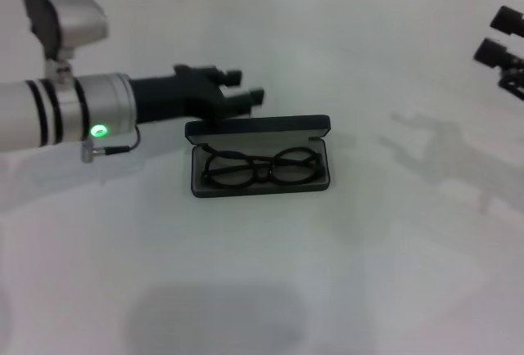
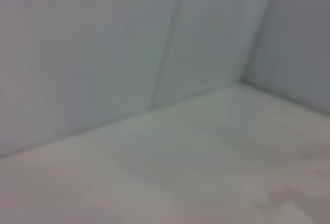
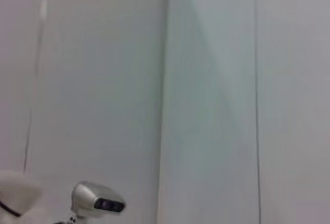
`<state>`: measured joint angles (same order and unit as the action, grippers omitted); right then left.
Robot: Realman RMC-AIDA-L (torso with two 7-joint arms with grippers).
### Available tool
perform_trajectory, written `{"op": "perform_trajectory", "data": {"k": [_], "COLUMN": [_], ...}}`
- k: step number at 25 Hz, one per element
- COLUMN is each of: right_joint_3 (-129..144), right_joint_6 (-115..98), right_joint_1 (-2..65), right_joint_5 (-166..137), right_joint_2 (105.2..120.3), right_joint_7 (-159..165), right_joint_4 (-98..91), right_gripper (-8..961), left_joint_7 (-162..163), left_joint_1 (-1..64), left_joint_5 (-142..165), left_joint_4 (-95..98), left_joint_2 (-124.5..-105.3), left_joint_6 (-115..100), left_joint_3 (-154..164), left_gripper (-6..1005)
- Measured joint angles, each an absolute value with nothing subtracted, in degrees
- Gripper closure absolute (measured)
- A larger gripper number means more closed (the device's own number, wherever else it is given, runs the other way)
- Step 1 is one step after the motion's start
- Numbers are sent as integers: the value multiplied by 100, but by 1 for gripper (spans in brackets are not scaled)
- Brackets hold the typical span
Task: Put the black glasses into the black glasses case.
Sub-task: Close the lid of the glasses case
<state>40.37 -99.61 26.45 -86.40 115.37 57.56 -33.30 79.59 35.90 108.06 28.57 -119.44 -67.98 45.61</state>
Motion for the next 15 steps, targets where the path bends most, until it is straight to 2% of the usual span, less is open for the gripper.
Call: {"op": "perform_trajectory", "data": {"k": [6,15], "right_joint_3": [4166,4244], "right_joint_6": [-9736,-9557], "right_joint_1": [2765,2803], "right_joint_5": [-8735,-8738], "right_joint_2": [11540,11540], "right_joint_7": [5748,5742], "right_joint_4": [-3283,-3272], "right_gripper": [480,389], "left_joint_7": [7730,7046], "left_joint_1": [3586,3391], "left_joint_5": [10863,10811], "left_joint_4": [2869,2832], "left_joint_2": [-11944,-11983], "left_joint_6": [-6796,-6862], "left_joint_3": [5294,5306], "left_gripper": [464,465]}}
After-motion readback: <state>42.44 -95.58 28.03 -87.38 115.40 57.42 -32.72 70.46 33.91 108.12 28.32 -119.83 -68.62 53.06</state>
